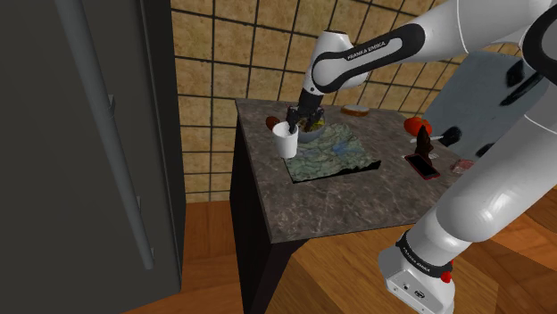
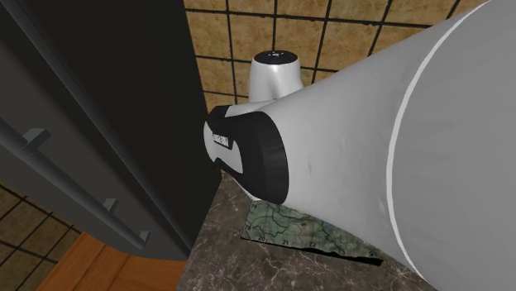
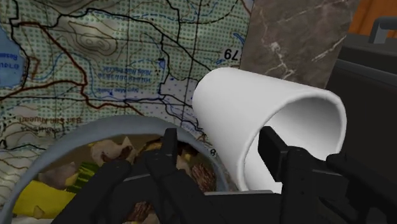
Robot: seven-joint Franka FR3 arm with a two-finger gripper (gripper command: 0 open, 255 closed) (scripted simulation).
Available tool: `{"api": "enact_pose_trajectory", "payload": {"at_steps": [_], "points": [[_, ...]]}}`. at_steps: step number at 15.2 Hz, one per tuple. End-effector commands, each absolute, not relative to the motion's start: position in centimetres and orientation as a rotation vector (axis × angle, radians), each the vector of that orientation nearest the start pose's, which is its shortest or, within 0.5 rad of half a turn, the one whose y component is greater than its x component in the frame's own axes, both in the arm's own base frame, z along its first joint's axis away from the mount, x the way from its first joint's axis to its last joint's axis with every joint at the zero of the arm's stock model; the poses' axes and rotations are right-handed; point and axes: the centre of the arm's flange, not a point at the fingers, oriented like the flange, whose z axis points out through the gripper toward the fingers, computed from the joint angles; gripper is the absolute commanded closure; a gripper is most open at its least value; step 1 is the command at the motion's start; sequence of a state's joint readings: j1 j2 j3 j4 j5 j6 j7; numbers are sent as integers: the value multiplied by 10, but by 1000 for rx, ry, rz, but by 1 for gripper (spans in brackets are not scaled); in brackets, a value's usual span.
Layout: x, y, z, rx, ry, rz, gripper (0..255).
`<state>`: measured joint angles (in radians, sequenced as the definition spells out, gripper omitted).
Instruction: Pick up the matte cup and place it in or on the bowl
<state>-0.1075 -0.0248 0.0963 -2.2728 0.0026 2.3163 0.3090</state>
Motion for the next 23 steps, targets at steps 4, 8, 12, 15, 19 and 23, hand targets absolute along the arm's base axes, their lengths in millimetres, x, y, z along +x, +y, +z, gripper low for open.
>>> {"api": "enact_pose_trajectory", "payload": {"at_steps": [4,8,12,15,19,23], "points": [[518,-6,359,-3095,522,-34,255],[516,-20,369,-3094,521,-35,255],[516,-20,390,-3094,521,-35,255],[516,-20,406,-3094,521,-35,255],[516,-20,427,-3094,521,-35,255],[516,-20,448,-3094,521,-35,255]]}}
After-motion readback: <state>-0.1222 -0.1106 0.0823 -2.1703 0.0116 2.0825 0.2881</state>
